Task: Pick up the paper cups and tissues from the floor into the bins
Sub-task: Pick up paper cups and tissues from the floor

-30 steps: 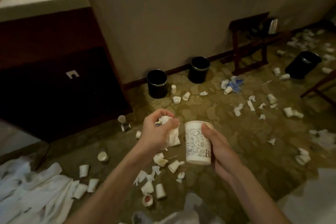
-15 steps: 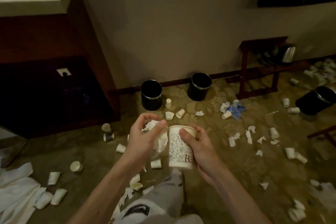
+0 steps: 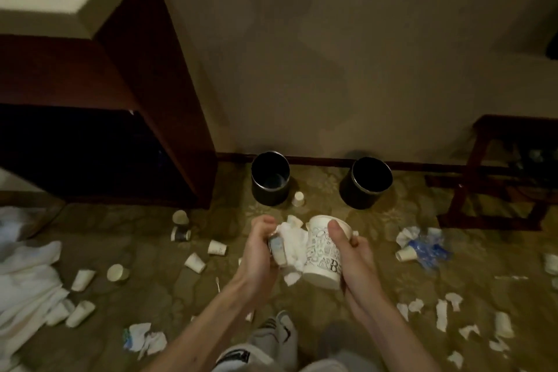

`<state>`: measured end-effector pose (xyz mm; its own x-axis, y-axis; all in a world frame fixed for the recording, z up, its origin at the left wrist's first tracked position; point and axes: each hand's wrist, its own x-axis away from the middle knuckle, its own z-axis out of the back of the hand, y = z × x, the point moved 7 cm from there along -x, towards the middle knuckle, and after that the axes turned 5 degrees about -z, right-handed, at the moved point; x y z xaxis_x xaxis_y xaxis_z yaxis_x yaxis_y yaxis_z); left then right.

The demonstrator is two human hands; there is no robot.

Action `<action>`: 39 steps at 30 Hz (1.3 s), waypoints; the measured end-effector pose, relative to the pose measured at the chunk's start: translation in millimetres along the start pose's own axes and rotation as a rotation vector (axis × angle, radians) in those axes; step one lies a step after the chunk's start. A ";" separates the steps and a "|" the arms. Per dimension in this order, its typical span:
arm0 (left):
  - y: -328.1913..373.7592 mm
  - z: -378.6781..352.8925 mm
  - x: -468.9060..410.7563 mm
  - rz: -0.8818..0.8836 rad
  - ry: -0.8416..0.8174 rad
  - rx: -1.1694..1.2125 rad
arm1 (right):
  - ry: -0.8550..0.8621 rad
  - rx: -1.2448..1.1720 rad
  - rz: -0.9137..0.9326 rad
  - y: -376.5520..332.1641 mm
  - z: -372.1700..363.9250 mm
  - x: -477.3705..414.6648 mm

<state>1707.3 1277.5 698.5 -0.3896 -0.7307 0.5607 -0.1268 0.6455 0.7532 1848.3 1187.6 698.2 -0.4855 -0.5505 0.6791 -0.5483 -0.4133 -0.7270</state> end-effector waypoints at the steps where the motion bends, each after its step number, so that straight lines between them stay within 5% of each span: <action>1: 7.5 -6.0 -12.1 -0.006 0.020 0.027 | -0.005 0.022 -0.006 -10.8 -2.8 -13.9; 21: 19.4 -73.6 -289.7 0.042 0.503 0.367 | -0.419 0.460 -0.226 -115.9 -54.7 -354.0; 28: -47.6 -0.3 -434.6 0.201 0.743 0.129 | -0.314 0.589 -0.243 -59.3 -95.4 -496.2; 32: -86.2 44.4 -531.6 0.219 0.687 -0.031 | -0.246 0.675 -0.174 -11.9 -115.1 -583.7; 39: -138.2 102.6 -672.6 0.129 0.420 -0.740 | -0.209 0.767 -0.177 81.6 -144.0 -713.4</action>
<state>1893.3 1702.5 182.1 0.0288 -0.7775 0.6283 0.5797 0.5250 0.6231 2052.0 1651.0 169.0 -0.2570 -0.5232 0.8126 0.0509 -0.8470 -0.5292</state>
